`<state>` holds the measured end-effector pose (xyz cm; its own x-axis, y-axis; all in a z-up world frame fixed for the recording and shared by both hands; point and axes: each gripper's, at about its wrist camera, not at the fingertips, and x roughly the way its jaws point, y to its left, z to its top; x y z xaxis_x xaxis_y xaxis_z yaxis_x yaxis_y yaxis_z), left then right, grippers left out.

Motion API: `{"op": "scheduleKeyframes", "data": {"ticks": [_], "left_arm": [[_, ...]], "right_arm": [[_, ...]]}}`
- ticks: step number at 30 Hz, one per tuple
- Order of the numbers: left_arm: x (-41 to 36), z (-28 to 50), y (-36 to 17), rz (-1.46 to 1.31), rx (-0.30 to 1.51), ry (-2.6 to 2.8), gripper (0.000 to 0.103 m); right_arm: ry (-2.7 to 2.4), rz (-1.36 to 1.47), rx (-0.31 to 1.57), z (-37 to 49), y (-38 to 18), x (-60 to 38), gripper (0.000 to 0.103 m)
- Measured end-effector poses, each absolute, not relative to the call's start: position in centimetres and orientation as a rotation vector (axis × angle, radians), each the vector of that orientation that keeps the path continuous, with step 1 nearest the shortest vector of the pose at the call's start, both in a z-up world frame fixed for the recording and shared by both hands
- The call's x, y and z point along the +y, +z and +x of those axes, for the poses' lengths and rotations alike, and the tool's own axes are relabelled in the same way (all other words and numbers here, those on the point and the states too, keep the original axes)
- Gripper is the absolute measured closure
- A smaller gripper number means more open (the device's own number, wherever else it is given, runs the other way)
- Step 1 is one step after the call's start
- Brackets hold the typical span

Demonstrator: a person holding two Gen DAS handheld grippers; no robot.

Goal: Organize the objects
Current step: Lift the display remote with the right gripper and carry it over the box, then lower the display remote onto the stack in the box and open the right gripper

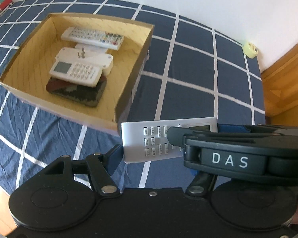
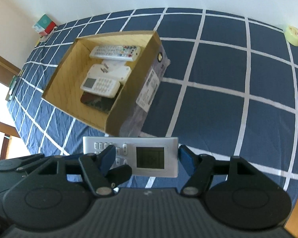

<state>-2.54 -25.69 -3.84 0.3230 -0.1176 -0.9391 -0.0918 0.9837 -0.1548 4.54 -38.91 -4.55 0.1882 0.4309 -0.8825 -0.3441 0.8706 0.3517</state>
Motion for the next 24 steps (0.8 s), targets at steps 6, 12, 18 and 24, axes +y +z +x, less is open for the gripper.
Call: {"op": "scheduleKeyframes", "data": {"ticks": [6,12,18,24], "left_arm": [[-24.8,-0.8,-3.5,-0.188,1.236,-0.029,0.038],[-22.6,1.3,-3.1,-0.157,1.230,-0.071,0.038],[-19.0,3.1,-2.6,-0.096,1.233,-0.145,0.038],[-15.1,4.3,-2.4,-0.036,1.242,-0.213,0.038]], "right_arm": [[0.533,0.088,1.260,6.1,-4.1,-37.9,0.034],[0.494,0.116,1.242,7.3,-3.9,-35.6,0.034],[0.422,0.173,1.229,7.7,-3.5,-31.9,0.034],[0.354,0.234,1.216,7.6,-3.5,-27.9,0.034]]}}
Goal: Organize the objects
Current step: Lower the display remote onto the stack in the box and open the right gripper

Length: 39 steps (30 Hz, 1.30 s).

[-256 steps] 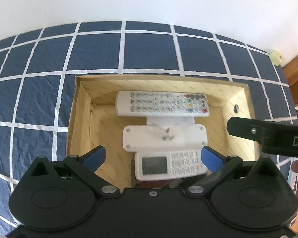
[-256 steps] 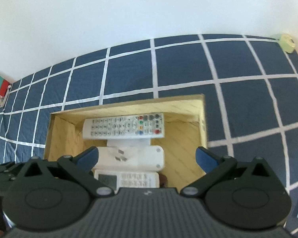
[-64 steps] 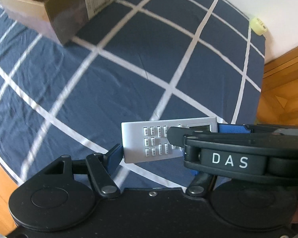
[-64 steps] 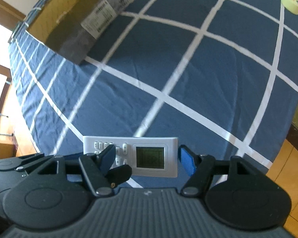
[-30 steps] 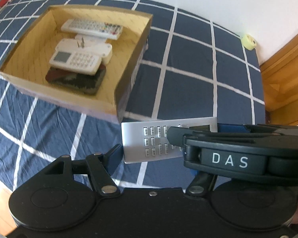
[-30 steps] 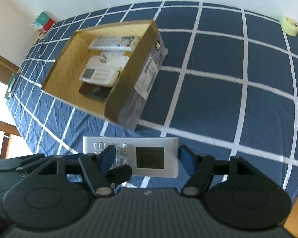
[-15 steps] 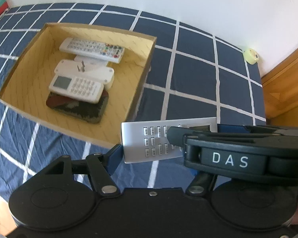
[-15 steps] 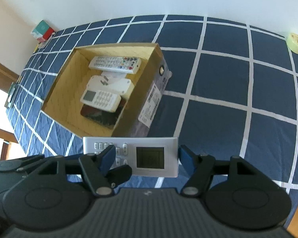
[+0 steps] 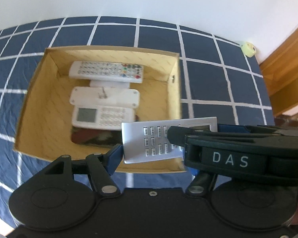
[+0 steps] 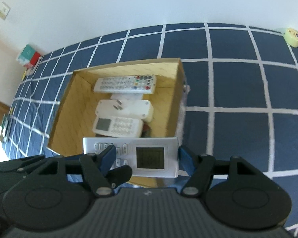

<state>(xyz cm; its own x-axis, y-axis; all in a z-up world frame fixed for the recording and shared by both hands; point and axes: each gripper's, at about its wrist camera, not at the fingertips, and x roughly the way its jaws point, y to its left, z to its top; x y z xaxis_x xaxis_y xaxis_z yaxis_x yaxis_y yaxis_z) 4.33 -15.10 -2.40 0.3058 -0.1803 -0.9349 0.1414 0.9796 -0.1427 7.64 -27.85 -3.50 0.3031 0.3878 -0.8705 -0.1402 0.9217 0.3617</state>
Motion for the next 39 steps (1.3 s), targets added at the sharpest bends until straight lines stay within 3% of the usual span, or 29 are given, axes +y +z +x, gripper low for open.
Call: {"op": "scheduleKeyframes", "data": {"ticks": [16,39], "left_arm": [[-8.1,8.6,-3.6,0.026,1.288,-0.299,0.038],[-6.5,17.3,-11.0,0.034,1.447,-0.322,0.038]], "right_arm": [[0.262,0.310,1.228,9.5,-5.2,-20.4,0.034],[0.224,0.339,1.382,17.6,-12.8,-18.2,0.034]]}}
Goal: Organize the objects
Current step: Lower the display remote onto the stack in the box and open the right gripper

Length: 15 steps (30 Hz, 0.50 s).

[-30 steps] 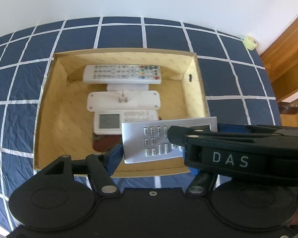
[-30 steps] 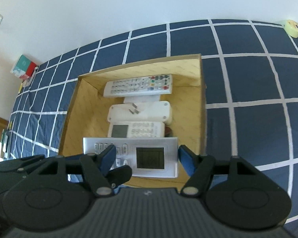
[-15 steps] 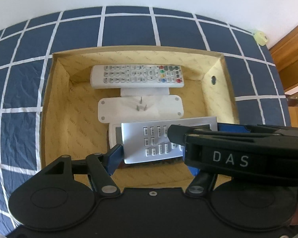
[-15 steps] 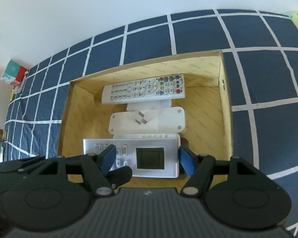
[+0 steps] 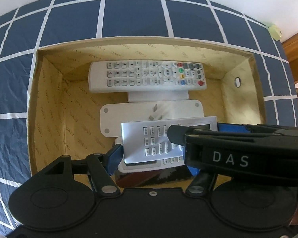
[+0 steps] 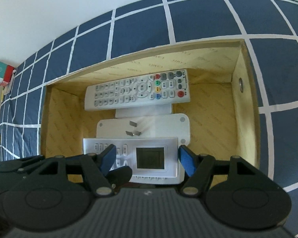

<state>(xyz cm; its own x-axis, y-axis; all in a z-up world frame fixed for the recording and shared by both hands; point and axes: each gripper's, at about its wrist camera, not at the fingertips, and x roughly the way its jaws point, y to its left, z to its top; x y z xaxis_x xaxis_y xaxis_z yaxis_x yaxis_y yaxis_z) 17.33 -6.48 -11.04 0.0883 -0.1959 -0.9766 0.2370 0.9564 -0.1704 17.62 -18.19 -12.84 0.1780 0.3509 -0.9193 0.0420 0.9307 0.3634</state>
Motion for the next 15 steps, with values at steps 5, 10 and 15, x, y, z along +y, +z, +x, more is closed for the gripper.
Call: {"op": "scheduleKeyframes", "data": {"ticks": [5,10,15], "left_arm": [[-6.3,17.8,-11.7,0.029,1.464,-0.326,0.038],[-6.2,18.0,-12.2,0.024,1.474,-0.333,0.038],[-6.2,18.0,-12.8,0.022,1.484,-0.338,0.038]], "right_arm": [[0.220,0.333,1.397,18.0,-13.5,-17.9,0.034],[0.214,0.329,1.410,18.1,-13.9,-17.8,0.034],[0.211,0.327,1.423,18.2,-14.4,-17.7,0.034]]}}
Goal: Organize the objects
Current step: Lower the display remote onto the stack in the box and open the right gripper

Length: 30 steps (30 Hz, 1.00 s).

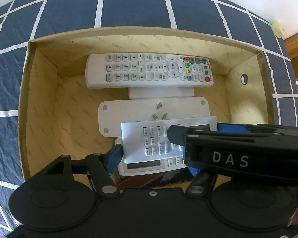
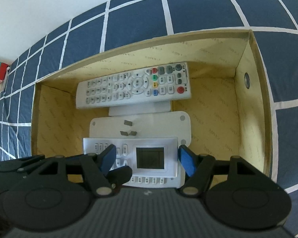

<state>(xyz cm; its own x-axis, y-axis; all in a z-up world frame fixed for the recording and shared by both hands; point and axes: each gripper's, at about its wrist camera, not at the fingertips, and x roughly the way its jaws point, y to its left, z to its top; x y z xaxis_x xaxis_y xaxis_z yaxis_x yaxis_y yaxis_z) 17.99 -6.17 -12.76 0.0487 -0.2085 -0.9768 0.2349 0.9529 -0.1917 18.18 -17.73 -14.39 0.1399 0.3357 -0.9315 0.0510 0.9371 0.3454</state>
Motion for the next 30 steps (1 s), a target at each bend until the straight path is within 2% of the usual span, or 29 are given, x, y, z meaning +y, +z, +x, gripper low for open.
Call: {"op": "scheduleKeyframes", "data": {"ticks": [18,30], "left_arm": [[-5.9,17.7,-12.8,0.020,1.473,-0.335,0.030],[-4.1,15.3,-9.2,0.022,1.392,-0.268,0.028]], "right_arm": [[0.209,0.319,1.415,18.0,-14.2,-17.8,0.034],[0.214,0.296,1.317,15.9,-9.5,-19.0,0.031]]}}
